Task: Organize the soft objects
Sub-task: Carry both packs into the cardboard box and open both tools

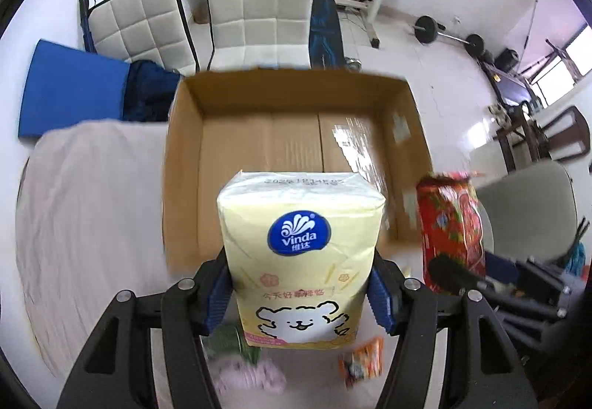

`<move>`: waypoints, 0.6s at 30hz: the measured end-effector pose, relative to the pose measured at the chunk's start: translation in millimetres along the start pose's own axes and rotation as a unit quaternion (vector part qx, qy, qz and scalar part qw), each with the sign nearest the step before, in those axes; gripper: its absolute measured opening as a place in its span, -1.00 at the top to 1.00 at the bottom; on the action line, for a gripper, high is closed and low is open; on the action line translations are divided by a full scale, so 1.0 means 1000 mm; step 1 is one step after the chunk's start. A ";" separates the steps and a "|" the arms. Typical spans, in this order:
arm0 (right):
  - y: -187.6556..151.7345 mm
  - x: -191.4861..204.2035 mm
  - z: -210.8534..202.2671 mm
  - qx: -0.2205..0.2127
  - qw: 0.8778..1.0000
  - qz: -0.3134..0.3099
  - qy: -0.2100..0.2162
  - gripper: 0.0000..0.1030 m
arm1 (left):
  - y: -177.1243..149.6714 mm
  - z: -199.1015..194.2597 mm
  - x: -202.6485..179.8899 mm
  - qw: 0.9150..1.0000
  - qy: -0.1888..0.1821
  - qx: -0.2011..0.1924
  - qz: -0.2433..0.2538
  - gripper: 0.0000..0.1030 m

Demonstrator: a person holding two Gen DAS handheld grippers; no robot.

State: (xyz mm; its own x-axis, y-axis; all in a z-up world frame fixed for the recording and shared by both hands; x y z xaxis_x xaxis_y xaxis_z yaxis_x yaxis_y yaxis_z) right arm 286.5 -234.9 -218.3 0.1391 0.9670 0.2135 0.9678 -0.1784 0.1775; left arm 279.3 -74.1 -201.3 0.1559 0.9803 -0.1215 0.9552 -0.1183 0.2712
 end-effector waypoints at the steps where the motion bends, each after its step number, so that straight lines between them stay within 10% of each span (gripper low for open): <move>1: 0.015 -0.003 0.011 0.002 1.000 0.005 -0.001 0.07 | 0.017 0.010 0.004 1.000 -0.005 0.005 -0.009 -0.16; 18: 0.105 -0.008 0.179 0.066 0.996 0.012 -0.061 0.07 | 0.121 0.174 0.011 0.987 -0.043 0.148 -0.042 -0.16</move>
State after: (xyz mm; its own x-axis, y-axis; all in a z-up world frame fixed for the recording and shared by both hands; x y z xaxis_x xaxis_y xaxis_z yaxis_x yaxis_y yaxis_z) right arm 424.8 -228.6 -372.9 0.1786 0.9793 0.0954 0.9820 -0.1834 0.0445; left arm 440.3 -105.0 -335.8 0.0815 0.9729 -0.2164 0.9953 -0.0907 -0.0328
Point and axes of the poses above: each gripper's, at about its wrist camera, not at the fingertips, and z roughly the way its jaws point, x to its left, y to its top, the point moved 1 cm from there along z, roughly the way its jaws point
